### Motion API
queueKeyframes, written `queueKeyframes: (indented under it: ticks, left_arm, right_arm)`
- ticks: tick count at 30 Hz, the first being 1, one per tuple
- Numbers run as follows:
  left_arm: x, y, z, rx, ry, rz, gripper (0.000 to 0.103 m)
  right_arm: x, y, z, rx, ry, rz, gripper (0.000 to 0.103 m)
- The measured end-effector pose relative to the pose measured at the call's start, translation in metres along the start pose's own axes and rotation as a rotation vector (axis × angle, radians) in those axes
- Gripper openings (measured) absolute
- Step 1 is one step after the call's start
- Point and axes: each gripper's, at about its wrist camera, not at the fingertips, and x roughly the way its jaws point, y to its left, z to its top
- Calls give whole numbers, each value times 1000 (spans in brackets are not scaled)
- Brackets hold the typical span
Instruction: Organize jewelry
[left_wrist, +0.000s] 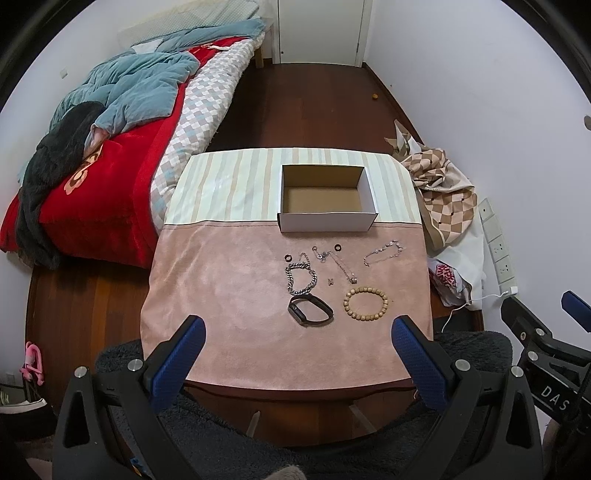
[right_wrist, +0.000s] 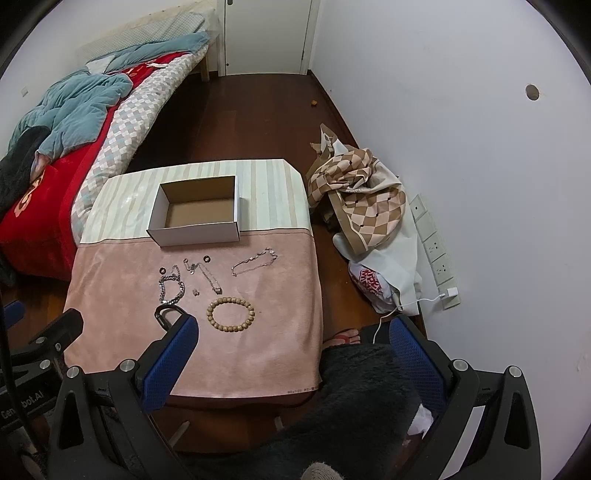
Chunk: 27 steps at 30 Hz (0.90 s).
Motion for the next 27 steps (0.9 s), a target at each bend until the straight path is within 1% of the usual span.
queueKeyframes:
  ticks: [27]
  left_arm:
    - [-9,2,2,-2,-16,-3,103]
  right_arm:
    - [-13,-3,-1,-4,-25,-5,103]
